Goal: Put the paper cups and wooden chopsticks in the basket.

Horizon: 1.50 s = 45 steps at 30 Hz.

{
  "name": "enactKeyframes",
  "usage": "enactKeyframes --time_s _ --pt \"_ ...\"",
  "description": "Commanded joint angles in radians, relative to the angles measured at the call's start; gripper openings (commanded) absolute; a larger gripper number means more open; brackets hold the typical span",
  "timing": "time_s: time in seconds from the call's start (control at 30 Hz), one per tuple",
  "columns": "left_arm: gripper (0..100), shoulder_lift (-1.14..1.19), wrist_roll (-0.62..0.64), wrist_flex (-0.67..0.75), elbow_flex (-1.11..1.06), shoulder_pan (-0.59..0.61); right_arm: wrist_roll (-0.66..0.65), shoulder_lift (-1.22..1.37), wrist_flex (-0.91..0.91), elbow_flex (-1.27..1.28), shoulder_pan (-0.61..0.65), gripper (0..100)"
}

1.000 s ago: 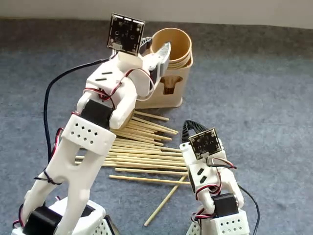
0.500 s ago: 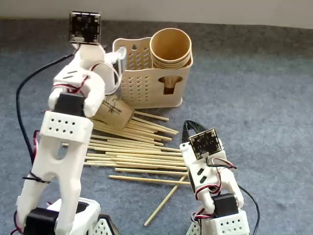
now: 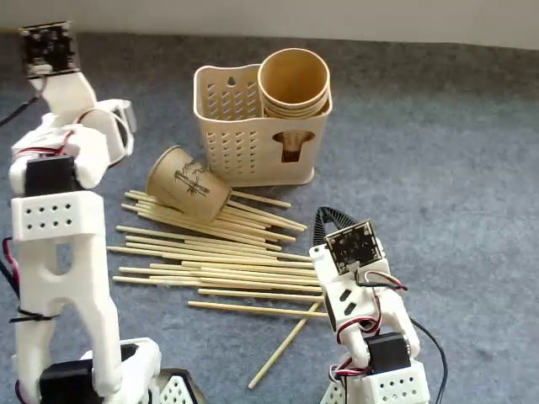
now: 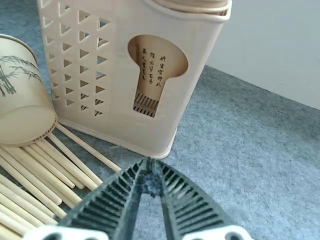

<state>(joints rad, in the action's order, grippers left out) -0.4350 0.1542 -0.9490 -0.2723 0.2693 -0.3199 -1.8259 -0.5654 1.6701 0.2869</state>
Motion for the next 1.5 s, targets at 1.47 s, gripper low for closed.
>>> enactKeyframes --time_s 1.47 --pt "16 0.739 -0.542 -0.1 0.255 0.104 -0.012 -0.012 -0.008 0.099 -0.004 0.9"
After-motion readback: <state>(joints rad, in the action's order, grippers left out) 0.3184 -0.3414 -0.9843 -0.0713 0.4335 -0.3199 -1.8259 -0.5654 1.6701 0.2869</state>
